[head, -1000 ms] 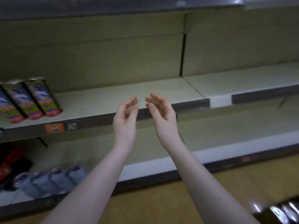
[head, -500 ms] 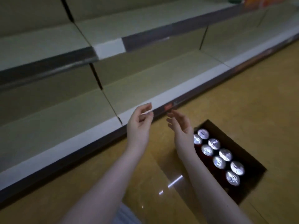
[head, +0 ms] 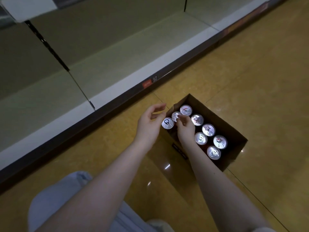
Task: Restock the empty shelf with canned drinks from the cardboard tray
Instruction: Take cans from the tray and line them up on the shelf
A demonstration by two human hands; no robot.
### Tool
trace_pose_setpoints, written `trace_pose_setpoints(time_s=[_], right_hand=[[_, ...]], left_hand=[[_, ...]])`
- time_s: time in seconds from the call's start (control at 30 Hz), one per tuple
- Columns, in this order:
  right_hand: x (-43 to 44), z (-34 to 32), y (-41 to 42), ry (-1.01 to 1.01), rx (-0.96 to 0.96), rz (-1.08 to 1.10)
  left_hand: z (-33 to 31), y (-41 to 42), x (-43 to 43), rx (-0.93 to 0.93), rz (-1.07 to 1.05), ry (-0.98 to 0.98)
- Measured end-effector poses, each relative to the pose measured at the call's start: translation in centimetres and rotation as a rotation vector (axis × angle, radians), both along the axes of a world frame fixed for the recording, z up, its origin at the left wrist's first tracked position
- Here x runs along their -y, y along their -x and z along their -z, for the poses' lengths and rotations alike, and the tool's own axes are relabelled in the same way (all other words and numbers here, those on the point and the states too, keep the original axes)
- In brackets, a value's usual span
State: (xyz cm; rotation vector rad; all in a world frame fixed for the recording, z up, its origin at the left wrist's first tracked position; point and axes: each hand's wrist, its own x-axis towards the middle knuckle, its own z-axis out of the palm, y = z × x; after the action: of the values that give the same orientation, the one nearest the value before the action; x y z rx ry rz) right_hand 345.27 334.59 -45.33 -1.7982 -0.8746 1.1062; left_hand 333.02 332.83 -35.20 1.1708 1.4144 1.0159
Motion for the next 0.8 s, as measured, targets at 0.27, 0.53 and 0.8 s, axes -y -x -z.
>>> trace_pose_setpoints(time_s=[0.27,0.53,0.8], right_hand=[[-1.5,3.9,-0.3,0.267,0.211,-0.135],[-2.5,4.5,0.1,0.287,0.327,-0.138],[-0.9,2.6,-1.2,0.203,0.472,-0.152]], left_hand=[[-0.2,0.5,0.0,-0.049,0.045,-0.003],[0.1,0.8,-0.5,-0.083,0.043,0.014],[0.0,0.9,-0.3,-0.074,0.082,0.040]])
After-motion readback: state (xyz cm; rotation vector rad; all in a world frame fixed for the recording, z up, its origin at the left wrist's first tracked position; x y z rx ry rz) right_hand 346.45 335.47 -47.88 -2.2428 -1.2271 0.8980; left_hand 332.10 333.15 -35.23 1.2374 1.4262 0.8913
